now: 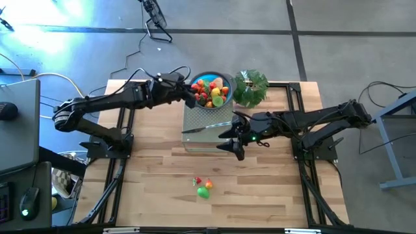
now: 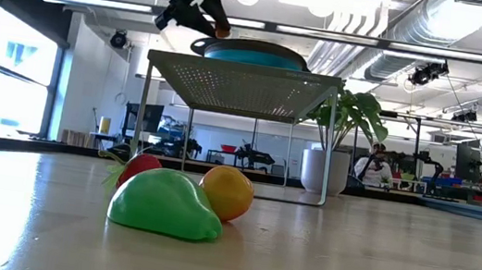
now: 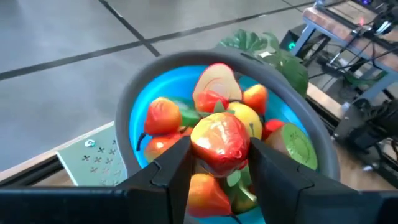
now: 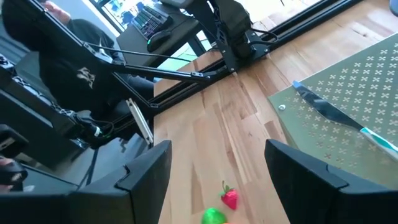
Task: Pick & Place Fruit
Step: Put the orange peach in the blue bowl on the shelf, then put the red strawberry in the blue bowl on the shelf
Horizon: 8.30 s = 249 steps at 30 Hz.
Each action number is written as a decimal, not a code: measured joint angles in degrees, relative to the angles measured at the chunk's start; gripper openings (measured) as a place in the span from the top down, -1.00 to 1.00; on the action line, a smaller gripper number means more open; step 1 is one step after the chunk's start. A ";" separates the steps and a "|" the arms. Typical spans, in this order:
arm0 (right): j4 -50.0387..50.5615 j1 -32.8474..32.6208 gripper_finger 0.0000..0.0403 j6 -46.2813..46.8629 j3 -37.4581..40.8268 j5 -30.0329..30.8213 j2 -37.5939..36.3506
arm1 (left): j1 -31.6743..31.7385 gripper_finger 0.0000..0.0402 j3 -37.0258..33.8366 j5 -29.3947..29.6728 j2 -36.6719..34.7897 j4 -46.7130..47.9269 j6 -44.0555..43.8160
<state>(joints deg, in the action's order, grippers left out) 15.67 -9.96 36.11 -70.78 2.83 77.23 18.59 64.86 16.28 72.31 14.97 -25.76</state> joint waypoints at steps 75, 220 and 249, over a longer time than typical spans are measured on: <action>18.28 -0.04 -0.24 -6.44 0.11 0.13 -15.08 | -52.72 0.48 -0.02 8.75 6.25 23.53 -37.81; 33.56 -0.02 -0.24 -15.13 0.02 8.12 -17.79 | -46.87 0.48 -0.92 5.26 29.92 10.14 -96.02; 34.15 -0.02 -0.24 -16.69 0.02 7.30 -18.32 | -46.71 0.49 -0.92 0.78 32.20 7.40 -96.26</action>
<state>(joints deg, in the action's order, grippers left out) 49.82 -9.98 19.42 -70.76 10.13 58.92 -28.12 63.94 17.06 104.51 22.37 -122.02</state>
